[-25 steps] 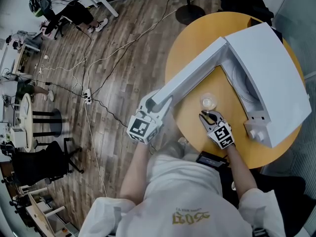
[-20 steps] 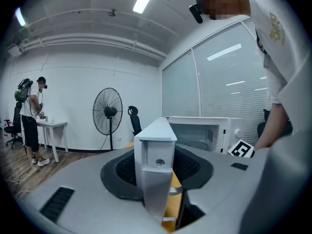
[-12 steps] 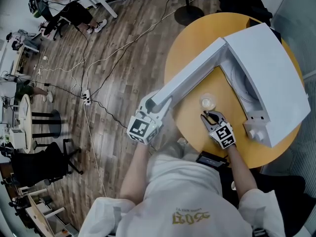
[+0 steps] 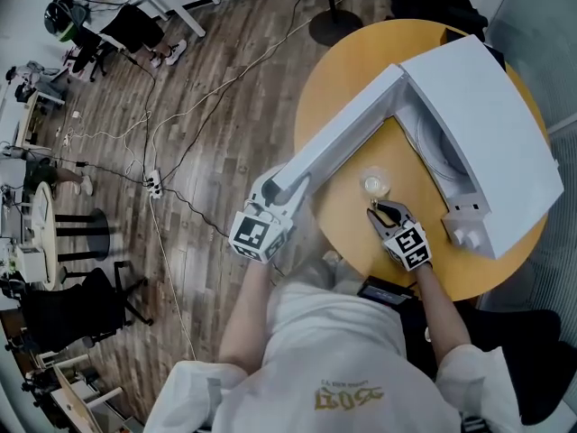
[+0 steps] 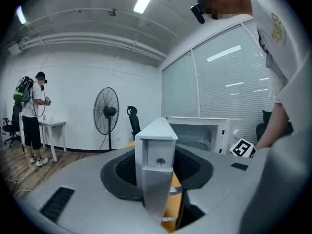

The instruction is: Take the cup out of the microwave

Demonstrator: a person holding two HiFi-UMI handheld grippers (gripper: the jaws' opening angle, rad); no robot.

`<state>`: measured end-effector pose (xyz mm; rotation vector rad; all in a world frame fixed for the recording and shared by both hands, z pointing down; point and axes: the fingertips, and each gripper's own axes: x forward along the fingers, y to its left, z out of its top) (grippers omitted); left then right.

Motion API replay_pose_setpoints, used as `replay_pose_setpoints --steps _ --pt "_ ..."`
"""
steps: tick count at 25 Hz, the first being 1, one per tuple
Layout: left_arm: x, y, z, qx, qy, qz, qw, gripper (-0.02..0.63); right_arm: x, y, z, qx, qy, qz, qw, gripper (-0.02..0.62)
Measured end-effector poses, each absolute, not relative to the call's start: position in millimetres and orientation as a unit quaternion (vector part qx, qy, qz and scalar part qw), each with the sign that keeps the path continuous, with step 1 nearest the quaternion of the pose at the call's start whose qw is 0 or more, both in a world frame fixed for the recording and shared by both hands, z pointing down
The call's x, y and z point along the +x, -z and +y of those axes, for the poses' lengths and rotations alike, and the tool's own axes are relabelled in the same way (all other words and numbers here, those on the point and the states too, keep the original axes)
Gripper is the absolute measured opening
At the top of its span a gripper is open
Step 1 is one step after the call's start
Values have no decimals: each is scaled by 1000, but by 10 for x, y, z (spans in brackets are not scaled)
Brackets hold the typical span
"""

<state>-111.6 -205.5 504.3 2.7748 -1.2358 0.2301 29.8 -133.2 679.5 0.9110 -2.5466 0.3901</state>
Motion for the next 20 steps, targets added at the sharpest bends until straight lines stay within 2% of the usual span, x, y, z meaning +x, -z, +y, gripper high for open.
replay_pose_setpoints --steps 8,20 --pt "-1142 -5117 -2054 914 -68 -397 50 178 401 -6758 -1268 362 -156 -899 191 88" --pt "-1190 -5171 -2033 929 -45 -361 70 181 726 -6202 -1319 518 -226 -817 119 79"
